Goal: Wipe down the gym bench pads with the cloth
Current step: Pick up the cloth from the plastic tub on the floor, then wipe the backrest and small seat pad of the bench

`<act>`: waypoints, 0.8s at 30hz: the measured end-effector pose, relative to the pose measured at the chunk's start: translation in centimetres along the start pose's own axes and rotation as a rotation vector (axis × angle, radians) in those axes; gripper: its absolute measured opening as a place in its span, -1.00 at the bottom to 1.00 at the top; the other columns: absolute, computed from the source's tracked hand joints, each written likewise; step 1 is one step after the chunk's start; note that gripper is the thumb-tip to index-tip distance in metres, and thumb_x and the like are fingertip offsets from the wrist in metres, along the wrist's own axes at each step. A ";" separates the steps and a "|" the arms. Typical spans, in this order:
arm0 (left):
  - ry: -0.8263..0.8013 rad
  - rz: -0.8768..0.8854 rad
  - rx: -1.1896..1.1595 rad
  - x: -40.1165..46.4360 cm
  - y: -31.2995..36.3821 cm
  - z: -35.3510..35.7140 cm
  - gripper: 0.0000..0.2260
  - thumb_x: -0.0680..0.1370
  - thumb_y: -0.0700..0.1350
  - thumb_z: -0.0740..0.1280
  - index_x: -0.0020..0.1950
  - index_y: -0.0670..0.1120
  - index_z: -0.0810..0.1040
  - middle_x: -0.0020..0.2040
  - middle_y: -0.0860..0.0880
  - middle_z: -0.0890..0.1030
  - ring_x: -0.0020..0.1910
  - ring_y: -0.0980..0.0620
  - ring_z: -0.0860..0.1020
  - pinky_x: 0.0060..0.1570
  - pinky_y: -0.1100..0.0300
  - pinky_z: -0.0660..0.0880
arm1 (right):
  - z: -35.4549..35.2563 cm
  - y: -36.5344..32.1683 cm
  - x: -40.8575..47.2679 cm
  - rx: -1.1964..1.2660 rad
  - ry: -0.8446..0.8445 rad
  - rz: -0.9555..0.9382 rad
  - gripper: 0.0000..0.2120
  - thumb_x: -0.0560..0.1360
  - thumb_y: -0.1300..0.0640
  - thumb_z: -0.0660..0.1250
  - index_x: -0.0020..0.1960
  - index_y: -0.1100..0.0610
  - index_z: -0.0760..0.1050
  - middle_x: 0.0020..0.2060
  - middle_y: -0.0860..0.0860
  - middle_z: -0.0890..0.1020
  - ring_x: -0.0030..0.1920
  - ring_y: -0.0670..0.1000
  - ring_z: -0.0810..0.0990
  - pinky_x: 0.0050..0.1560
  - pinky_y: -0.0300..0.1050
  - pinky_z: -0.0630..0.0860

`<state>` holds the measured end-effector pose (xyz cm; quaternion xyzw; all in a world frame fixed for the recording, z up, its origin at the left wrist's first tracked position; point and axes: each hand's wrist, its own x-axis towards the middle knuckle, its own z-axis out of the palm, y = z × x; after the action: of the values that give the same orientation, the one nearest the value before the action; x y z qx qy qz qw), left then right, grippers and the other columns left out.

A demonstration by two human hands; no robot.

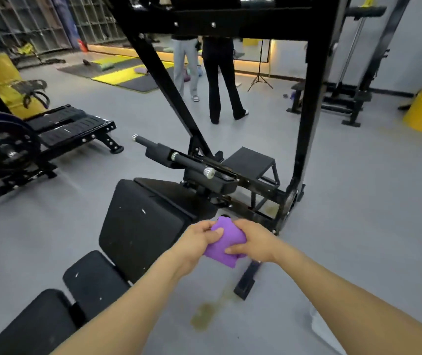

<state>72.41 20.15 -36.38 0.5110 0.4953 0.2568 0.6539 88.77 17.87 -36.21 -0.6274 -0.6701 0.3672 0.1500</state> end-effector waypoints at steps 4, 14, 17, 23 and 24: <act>0.140 0.079 -0.079 -1.8 -0.5 -11.1 -0.84 0.50 -0.18 0.37 0.08 -0.08 0.54 0.07 -0.13 0.57 0.00 -0.02 0.54 0.05 0.06 0.52 | 5.3 -8.5 5.6 0.149 -0.079 -0.009 -0.74 0.44 0.17 0.44 0.07 0.26 0.52 -0.24 0.01 0.59 -0.30 -0.08 0.56 -0.34 -0.40 0.47; 0.094 -0.036 -0.564 -1.1 -7.1 -27.4 -0.37 0.30 0.12 0.51 0.26 -0.17 0.51 0.18 -0.18 0.60 0.13 -0.11 0.57 0.04 0.13 0.57 | 16.0 -18.4 17.1 0.454 -0.284 0.006 -0.91 0.47 0.16 0.41 -0.07 0.16 0.58 -0.20 0.11 0.63 -0.23 0.03 0.55 -0.19 -0.15 0.48; 0.171 -0.058 -0.581 1.4 -8.3 -29.9 -0.48 0.42 0.01 0.38 0.29 -0.23 0.46 0.21 -0.24 0.57 0.18 -0.18 0.54 0.17 0.02 0.52 | 17.1 -18.6 20.3 0.451 -0.336 0.044 -0.87 0.44 0.18 0.45 -0.06 0.19 0.56 -0.19 0.12 0.63 -0.21 0.05 0.56 -0.15 -0.09 0.49; 0.314 -0.079 -0.536 6.4 -11.0 -35.4 -0.59 0.46 0.00 0.33 0.21 -0.21 0.50 0.06 -0.21 0.62 0.04 -0.18 0.58 0.10 -0.09 0.50 | 19.5 -16.0 29.0 0.184 -0.338 0.047 -0.51 0.43 -0.06 0.42 0.28 0.11 0.44 0.21 0.03 0.55 0.19 0.02 0.54 0.28 -0.04 0.45; 0.382 -0.073 -0.501 7.6 -11.6 -36.6 -0.61 0.46 0.01 0.34 0.18 -0.21 0.49 0.01 -0.19 0.61 -0.02 -0.14 0.59 0.02 -0.05 0.52 | 19.7 -15.4 30.8 0.107 -0.275 0.044 -0.48 0.46 -0.07 0.38 0.34 0.10 0.39 0.28 0.03 0.49 0.25 0.01 0.48 0.31 -0.06 0.40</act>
<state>39.94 37.68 -49.57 0.2585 0.5485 0.4388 0.6632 59.30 42.08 -47.25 -0.5767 -0.6499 0.4882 0.0821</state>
